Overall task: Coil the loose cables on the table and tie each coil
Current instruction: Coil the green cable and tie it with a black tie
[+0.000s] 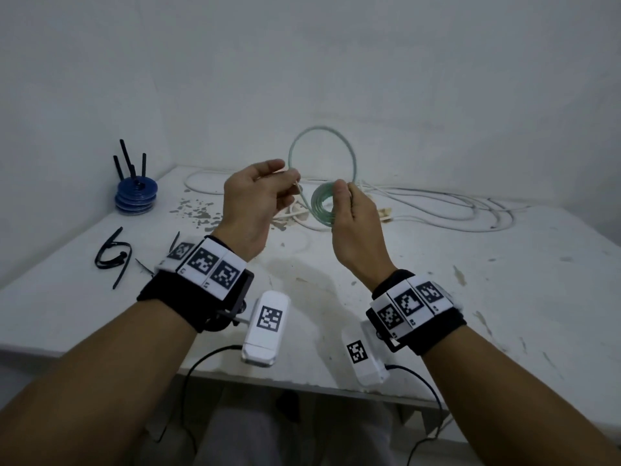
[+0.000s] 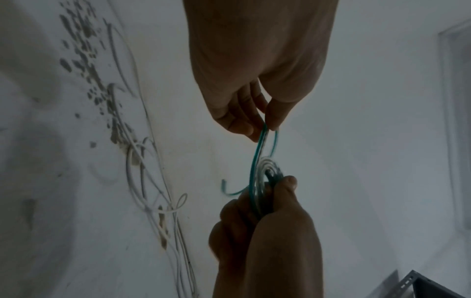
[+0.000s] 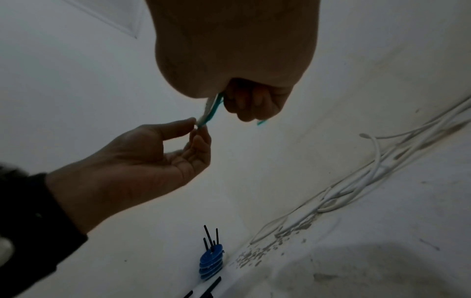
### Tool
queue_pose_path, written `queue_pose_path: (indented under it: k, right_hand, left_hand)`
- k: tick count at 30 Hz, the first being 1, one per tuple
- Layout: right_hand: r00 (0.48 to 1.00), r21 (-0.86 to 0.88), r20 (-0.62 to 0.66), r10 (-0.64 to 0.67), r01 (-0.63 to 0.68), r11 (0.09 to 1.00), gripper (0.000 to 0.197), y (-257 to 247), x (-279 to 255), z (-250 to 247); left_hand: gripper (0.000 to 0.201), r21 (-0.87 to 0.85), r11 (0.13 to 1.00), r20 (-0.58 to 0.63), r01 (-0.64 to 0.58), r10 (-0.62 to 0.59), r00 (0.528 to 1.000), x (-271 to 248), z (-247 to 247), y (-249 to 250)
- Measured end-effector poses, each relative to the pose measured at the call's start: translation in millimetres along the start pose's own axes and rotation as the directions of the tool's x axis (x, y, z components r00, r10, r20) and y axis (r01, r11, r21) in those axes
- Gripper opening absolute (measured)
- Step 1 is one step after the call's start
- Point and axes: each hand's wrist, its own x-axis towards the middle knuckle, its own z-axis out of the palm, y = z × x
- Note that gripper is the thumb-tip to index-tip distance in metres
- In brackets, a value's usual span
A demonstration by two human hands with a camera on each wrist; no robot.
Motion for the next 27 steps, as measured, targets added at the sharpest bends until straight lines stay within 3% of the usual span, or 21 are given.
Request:
queue_pose_path:
  k: [7, 13, 17, 22, 27]
  right_hand:
    - [0.992, 0.029, 0.128, 0.009, -0.013, 0.999, 0.039, 5.6, -6.1, -2.4]
    - [0.987, -0.037, 0.161, -0.008, 0.014, 0.999, 0.039, 11.8, -9.2, 1.9]
    - [0.985, -0.074, 0.171, -0.009, 0.022, 0.997, 0.04, 15.2, -6.5, 0.0]
    - [0.981, -0.087, 0.195, -0.017, 0.034, 0.996, 0.037, 18.4, -8.7, -3.6]
    - [0.97, -0.082, 0.245, 0.002, 0.019, 0.996, 0.043, 18.5, -6.8, -1.2]
  left_hand:
    - [0.018, 0.123, 0.985, 0.064, -0.121, 0.114, 0.991, 1.3, -0.2, -5.1]
    - [0.017, 0.144, 0.988, 0.182, -0.053, 0.026, 0.983, -9.2, 9.5, -21.0]
    - [0.017, 0.313, 0.941, 0.223, -0.125, 0.055, 0.973, -7.3, 7.3, -20.3]
    - [0.029, 0.471, 0.865, 0.408, -0.173, -0.039, 0.912, -7.1, -5.4, -5.9]
    - [0.031, 0.489, 0.85, 0.346, -0.195, 0.017, 0.938, -7.6, -9.2, -4.5]
